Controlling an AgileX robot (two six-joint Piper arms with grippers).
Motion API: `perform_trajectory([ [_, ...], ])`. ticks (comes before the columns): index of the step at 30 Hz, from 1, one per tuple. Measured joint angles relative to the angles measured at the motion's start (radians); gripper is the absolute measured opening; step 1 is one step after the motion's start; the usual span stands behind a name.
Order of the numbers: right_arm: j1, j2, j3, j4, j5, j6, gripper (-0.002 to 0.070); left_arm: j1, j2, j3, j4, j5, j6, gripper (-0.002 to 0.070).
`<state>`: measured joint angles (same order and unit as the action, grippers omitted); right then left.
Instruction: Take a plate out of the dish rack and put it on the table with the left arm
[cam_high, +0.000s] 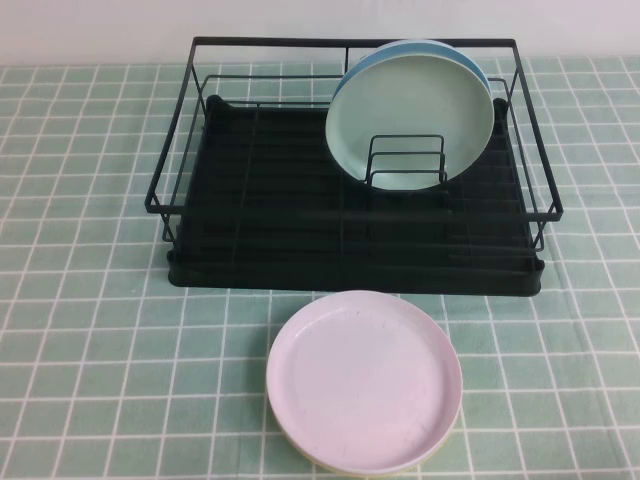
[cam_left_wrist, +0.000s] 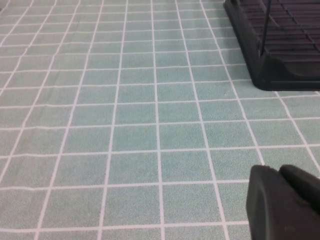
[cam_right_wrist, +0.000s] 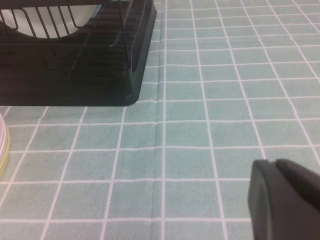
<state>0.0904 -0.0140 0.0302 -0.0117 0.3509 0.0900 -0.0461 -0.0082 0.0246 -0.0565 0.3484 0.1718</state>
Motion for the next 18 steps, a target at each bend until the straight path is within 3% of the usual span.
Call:
perform_trajectory([
  [18, 0.000, 0.000, 0.000, 0.000, 0.000, 0.000, -0.0018, 0.000, 0.000, 0.000, 0.007, 0.000, 0.000, -0.0003],
])
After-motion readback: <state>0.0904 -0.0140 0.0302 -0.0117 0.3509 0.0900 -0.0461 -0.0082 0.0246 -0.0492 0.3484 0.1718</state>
